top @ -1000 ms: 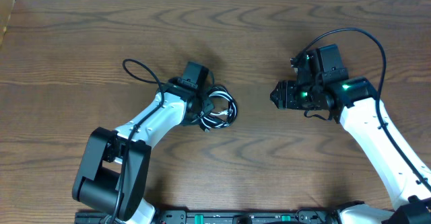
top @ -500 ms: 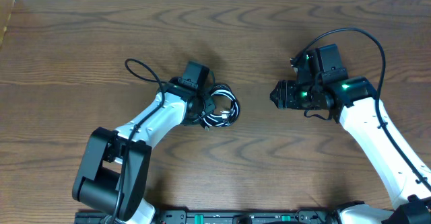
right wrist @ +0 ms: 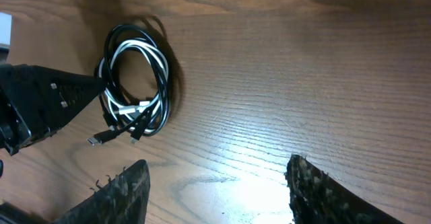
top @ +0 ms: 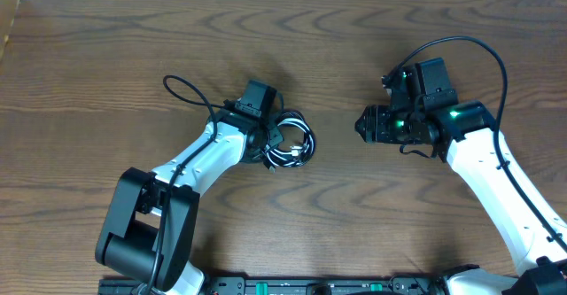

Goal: Untangle cables

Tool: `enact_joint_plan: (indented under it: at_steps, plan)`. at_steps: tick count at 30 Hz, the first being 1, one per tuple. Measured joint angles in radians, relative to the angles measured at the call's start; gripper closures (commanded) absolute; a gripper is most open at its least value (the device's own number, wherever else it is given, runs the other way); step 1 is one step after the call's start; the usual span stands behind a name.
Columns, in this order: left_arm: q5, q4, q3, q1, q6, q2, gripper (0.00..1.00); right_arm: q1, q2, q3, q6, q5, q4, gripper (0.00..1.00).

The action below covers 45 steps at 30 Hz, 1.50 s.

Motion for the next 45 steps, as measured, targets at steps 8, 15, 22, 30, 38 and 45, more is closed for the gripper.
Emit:
enact_joint_plan:
  at_steps: [8,15,22,30,38,45]
  plan:
    - [-0.013,0.003,0.0,-0.003,0.0,0.0,0.81,0.0,0.0,0.0,0.0,0.0,0.001,0.39]
    - [-0.024,0.012,0.0,-0.018,0.0,0.003,0.81,0.0,0.0,0.0,0.0,0.0,0.009,0.39]
    - [-0.026,0.026,0.0,-0.019,0.0,0.02,0.81,0.0,0.0,0.0,0.0,0.0,0.013,0.39]
    - [-0.026,0.031,0.0,-0.019,-0.002,0.042,0.92,0.007,0.0,0.0,0.0,0.0,0.016,0.39]
    - [-0.022,0.032,0.0,-0.019,0.006,0.042,0.92,0.042,0.0,0.0,-0.002,0.003,0.027,0.39]
    - [0.124,0.03,0.0,-0.012,0.073,-0.012,0.93,0.069,0.0,0.0,-0.003,0.003,0.066,0.39]
